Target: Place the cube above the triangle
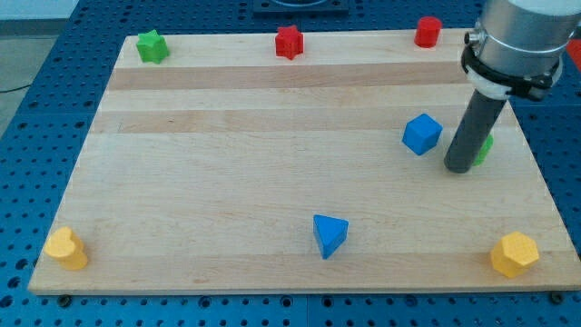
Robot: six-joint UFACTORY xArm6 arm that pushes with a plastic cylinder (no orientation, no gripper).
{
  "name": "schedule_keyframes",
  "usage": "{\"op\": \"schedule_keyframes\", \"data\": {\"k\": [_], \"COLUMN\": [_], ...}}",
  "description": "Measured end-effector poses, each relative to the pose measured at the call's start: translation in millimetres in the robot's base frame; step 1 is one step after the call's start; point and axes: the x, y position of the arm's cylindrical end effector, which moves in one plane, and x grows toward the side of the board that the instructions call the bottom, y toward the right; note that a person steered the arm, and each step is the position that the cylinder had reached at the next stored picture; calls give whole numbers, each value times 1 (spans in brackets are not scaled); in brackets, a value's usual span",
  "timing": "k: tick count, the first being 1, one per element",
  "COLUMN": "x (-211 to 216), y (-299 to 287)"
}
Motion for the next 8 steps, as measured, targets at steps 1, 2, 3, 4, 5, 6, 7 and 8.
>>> {"op": "schedule_keyframes", "data": {"k": [1,2,3,4,5,6,7,8], "x": [14,29,8,-15,-32,-47,-56,-49], "y": [1,14,9,2,2,2,2,-4]}}
